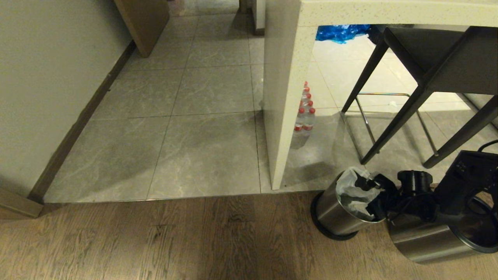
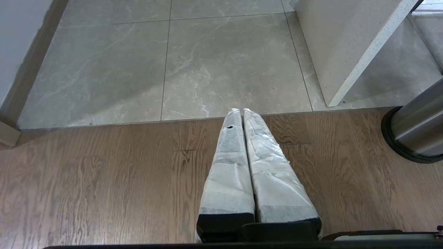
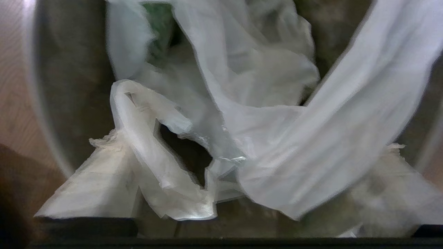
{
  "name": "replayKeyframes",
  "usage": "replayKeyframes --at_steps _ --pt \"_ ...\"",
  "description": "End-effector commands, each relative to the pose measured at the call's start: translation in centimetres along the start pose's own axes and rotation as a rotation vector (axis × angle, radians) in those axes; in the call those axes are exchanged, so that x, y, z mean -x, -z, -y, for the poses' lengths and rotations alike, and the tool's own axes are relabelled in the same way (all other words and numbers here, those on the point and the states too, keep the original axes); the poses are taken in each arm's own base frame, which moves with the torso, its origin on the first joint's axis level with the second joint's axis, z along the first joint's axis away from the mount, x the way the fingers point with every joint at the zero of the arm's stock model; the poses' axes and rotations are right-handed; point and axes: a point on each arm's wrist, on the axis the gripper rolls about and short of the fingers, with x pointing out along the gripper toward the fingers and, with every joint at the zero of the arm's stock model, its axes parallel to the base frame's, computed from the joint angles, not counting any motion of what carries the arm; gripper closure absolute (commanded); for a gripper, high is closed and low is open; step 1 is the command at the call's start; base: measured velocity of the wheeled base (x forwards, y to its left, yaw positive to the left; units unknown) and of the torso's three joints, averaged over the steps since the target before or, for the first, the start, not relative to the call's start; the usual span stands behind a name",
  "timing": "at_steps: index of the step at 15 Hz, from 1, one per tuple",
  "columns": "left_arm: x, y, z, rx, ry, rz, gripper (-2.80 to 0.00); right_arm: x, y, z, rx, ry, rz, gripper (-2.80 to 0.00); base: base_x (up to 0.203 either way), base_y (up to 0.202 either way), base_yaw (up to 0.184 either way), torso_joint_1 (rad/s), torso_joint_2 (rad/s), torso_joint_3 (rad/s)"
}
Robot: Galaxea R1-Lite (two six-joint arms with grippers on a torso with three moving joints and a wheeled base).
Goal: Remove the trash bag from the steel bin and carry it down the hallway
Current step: Pick up the trash bag
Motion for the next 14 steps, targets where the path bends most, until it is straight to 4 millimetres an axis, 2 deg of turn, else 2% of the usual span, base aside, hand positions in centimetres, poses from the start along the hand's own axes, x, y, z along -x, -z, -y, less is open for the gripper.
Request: replayKeyframes --at_steps 1,10,14 --pt "0.0 0.0 0.0 0.000 0.000 0.000 0.00 -0.2 0.1 0.0 0.003 -0.013 0.011 0.00 0.000 0.000 0.000 0.000 0.00 0.000" --pt "0.0 0.0 0.0 0.000 0.000 0.000 0.00 0.7 -0.9 0.3 -0.081 -0.003 0.049 0.00 0.000 0.000 0.000 0.000 0.00 0.000" --pt "0.0 0.0 0.0 0.000 0.000 0.000 0.00 3.3 -2.7 0.4 -0.149 0.017 0.071 0.00 0.000 0.000 0.000 0.000 0.00 0.000"
